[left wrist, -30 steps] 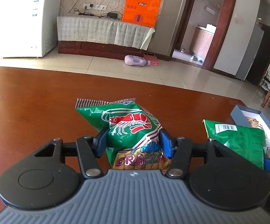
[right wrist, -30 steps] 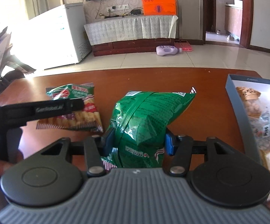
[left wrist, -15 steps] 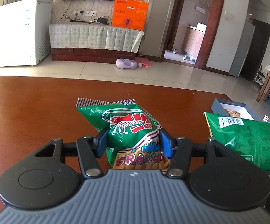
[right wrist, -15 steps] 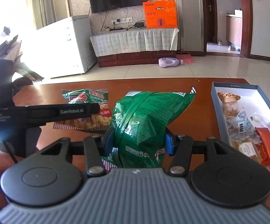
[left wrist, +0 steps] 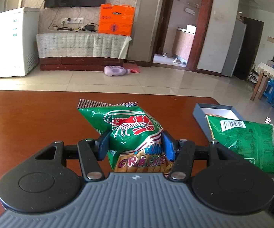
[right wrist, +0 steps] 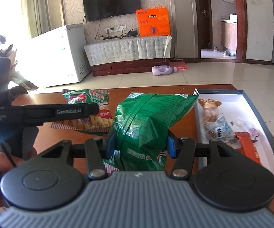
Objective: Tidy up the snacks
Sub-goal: 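Carry the shrimp cracker bag with left while right carries the green bag over the box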
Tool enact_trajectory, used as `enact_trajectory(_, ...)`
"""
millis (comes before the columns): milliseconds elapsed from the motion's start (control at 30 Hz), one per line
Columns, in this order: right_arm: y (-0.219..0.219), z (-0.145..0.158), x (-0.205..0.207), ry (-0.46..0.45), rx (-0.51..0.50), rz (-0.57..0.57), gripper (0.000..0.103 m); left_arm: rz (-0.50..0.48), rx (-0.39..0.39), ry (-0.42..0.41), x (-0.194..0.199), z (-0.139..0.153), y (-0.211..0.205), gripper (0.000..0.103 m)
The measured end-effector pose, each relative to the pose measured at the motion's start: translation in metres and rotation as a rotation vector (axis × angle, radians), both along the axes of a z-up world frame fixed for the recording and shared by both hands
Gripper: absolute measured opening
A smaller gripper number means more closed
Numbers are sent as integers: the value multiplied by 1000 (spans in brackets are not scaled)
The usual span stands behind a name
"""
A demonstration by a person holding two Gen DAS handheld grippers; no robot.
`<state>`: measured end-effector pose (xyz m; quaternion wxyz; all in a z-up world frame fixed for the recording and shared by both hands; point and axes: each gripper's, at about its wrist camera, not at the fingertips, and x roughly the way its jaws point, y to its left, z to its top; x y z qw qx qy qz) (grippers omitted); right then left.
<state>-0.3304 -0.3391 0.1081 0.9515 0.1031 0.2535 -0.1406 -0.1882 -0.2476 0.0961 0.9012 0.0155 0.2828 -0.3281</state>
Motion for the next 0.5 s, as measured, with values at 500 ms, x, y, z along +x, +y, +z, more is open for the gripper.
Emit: enact_trajectory(500,-39,1,-36,-37,1,-71,55,-84,-1,-21,-24,-2,-62,62)
